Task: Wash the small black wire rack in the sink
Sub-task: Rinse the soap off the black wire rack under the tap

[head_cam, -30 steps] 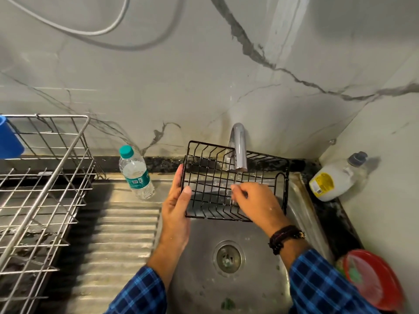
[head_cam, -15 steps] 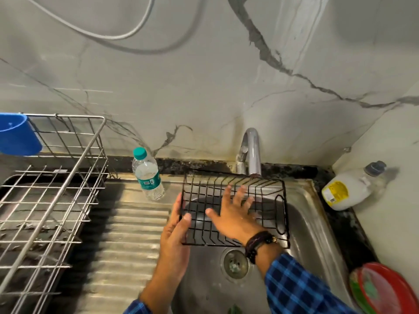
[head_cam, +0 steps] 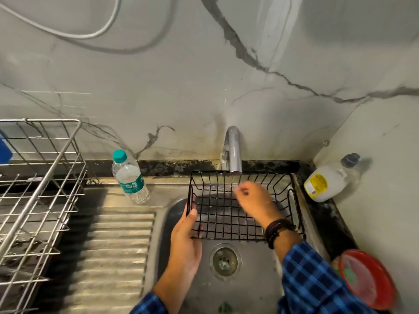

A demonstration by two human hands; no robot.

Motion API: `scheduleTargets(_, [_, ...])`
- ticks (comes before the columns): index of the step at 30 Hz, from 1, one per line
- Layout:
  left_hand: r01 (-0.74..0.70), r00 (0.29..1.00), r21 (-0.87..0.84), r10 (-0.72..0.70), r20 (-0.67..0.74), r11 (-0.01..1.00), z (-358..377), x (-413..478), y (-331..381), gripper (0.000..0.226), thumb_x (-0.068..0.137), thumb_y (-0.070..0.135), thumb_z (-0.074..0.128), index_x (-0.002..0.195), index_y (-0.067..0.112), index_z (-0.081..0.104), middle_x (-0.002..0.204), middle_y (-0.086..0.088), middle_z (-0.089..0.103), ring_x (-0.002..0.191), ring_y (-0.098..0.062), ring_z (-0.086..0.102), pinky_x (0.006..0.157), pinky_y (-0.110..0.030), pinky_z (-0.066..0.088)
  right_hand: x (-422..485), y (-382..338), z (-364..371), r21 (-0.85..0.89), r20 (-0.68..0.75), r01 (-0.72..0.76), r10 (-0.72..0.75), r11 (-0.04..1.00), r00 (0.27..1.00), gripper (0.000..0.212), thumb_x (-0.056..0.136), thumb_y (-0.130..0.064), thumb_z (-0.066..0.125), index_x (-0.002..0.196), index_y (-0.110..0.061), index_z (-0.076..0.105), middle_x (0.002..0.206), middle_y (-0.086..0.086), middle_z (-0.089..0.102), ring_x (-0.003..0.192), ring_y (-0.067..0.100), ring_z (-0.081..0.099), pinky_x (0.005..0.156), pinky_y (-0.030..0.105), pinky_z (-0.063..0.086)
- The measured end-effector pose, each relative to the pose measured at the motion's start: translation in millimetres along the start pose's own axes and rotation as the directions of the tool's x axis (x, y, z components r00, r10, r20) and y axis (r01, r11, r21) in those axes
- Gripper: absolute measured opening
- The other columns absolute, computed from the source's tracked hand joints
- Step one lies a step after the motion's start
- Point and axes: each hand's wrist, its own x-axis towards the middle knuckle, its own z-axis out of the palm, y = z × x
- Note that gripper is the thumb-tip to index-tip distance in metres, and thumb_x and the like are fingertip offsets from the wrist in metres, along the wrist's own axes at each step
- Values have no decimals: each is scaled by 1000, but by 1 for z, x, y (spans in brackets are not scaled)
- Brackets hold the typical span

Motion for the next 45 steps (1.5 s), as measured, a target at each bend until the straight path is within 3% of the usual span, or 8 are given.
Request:
scheduleTargets(4, [23, 999, 5, -23, -24, 1000, -10, 3, -8, 25, 100, 9, 48, 116, 7, 67, 69, 3, 74, 59, -7, 70, 53, -21, 55, 11, 24, -21, -222, -79, -278, 267, 935, 960, 25, 96, -16, 48, 109, -6, 66, 116, 18, 65, 101, 32, 63, 73, 29, 43])
scheduleTargets(7, [-6, 1000, 42, 7, -17, 999, -6, -3, -8, 37, 92, 14, 55, 127, 6, 64, 82, 1, 76, 72, -10, 72, 65, -22, 58, 1, 19, -6, -363, -44, -256, 258, 896, 965, 42, 97, -23, 54, 136, -8, 51, 149, 19, 34, 132, 34, 43, 102, 40, 45])
scheduleTargets(11, [-88, 996, 94, 89, -1, 992, -6, 0, 5, 59, 89, 17, 66, 146, 12, 51, 121, -12, 72, 114, -26, 68, 96, -37, 53, -9, 24, 12, -328, 243, -161, 248, 931, 938, 71, 104, -42, 38, 159, -14, 3, 166, 9, -13, 153, 32, 3, 122, 48, 15])
scheduleTargets(14, [-152, 988, 141, 148, 32, 978, -7, 1, 17, 59, 92, 13, 63, 149, 17, 48, 139, -11, 63, 130, -25, 59, 107, -44, 43, -8, 21, 14, -280, 262, -114, 190, 953, 946, 67, 105, -45, 33, 159, -16, 7, 167, 8, -5, 152, 30, 17, 121, 43, 20])
scheduleTargets(19, [-202, 979, 136, 204, -5, 970, -20, -1, 40, 83, 75, 37, 80, 150, 22, 48, 142, -4, 62, 129, -20, 60, 110, -43, 42, -9, 1, 29, -164, 186, 103, -72, 981, 980, 62, 105, -34, 41, 159, -19, 13, 167, 1, -5, 154, 22, 0, 124, 42, 14])
scheduleTargets(24, [-149, 983, 69, 155, -97, 986, -55, 6, 59, 28, 100, 6, 46, 122, 7, 64, 95, 5, 79, 84, -3, 74, 67, -17, 57, -15, -16, 44, -210, 244, 246, -193, 946, 950, 49, 106, -30, 40, 153, -17, 33, 166, 0, 13, 153, 19, 12, 121, 38, 17])
scheduleTargets(30, [-89, 991, 46, 94, -100, 995, -63, -9, 57, 28, 103, 8, 42, 111, 8, 69, 91, 1, 79, 81, -7, 75, 62, -20, 58, -26, -16, 44, -253, 133, 242, -215, 937, 968, 36, 105, -26, 42, 137, -12, 51, 139, 2, 45, 126, 19, 49, 109, 34, 42])
scheduleTargets(45, [-90, 994, 15, 91, -60, 996, -34, -18, 43, 27, 103, 9, 44, 116, 10, 68, 98, -2, 80, 88, -12, 76, 65, -21, 59, -39, 3, 10, -288, 163, 201, -159, 936, 974, 44, 107, -22, 37, 149, -12, 40, 155, 6, 38, 145, 21, 31, 119, 32, 23])
